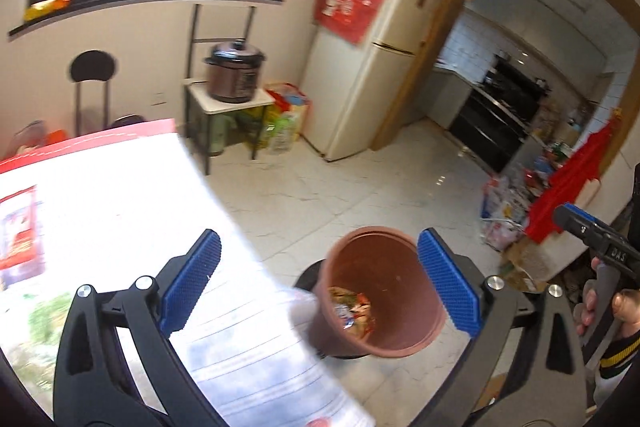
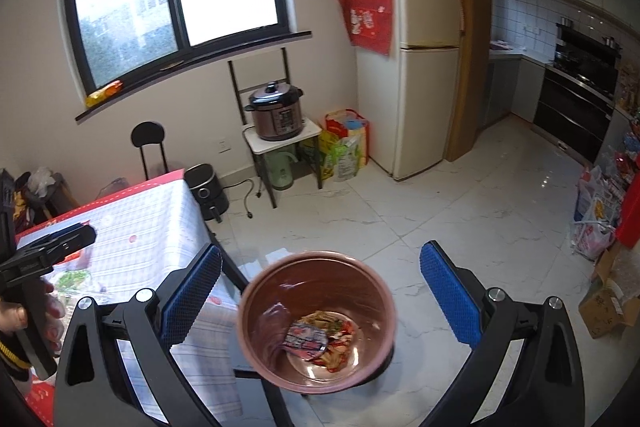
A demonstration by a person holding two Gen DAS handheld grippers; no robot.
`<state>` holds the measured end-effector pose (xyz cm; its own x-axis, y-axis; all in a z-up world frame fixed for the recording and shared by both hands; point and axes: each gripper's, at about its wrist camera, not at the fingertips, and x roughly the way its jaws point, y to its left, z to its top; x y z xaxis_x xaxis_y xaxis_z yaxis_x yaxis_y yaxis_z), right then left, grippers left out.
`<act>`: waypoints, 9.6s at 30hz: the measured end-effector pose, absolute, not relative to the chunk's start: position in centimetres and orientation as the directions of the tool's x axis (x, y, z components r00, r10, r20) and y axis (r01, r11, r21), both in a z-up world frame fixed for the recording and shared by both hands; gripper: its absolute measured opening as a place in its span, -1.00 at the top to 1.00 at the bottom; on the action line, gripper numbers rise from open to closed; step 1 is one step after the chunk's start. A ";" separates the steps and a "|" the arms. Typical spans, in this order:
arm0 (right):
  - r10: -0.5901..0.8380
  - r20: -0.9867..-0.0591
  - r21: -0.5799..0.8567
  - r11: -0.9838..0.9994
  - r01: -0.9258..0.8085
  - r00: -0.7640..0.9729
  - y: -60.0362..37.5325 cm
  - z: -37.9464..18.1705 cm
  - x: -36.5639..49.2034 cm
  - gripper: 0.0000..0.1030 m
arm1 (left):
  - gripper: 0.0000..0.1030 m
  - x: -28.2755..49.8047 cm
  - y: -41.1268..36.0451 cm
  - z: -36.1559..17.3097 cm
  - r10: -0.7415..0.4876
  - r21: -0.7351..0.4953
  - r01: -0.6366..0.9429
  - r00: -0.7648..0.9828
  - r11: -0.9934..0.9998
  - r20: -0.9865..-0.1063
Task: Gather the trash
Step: 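Return both grippers to the table over the remaining trash, then grasp the white foam net with the left gripper while the right grasps the clear container, then carry the foam net and clear container to the brown bin and drop them, then return both grippers to the table toward the white plastic bag, then grasp the white-and-green plastic bag with the right gripper and lift it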
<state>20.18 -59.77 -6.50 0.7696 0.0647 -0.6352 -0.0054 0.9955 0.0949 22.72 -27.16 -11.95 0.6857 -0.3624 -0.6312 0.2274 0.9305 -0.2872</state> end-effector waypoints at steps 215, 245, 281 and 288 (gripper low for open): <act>-0.058 -0.660 0.130 0.973 0.190 0.749 -59.4 -5.9 19.0 -0.90 | 0.18 21.2 -26.1 -13.1 -0.475 -0.297 0.378 0.590 0.877 -0.653; 0.066 -0.672 0.165 0.984 0.063 0.738 -56.1 -8.5 20.5 -0.90 | -0.88 19.2 -14.5 -8.0 -0.172 -0.221 0.066 0.845 0.973 -0.507; 0.495 -0.786 0.268 0.813 -0.516 0.371 -12.3 -13.7 22.5 -0.90 | -0.88 -9.2 19.9 -15.5 0.341 -0.278 -0.593 0.719 0.756 -0.606; 0.423 -0.853 0.255 0.848 -0.464 0.304 -5.2 -19.7 25.5 -0.90 | -0.88 -9.9 24.4 -17.6 0.319 -0.266 -0.596 0.694 0.758 -0.646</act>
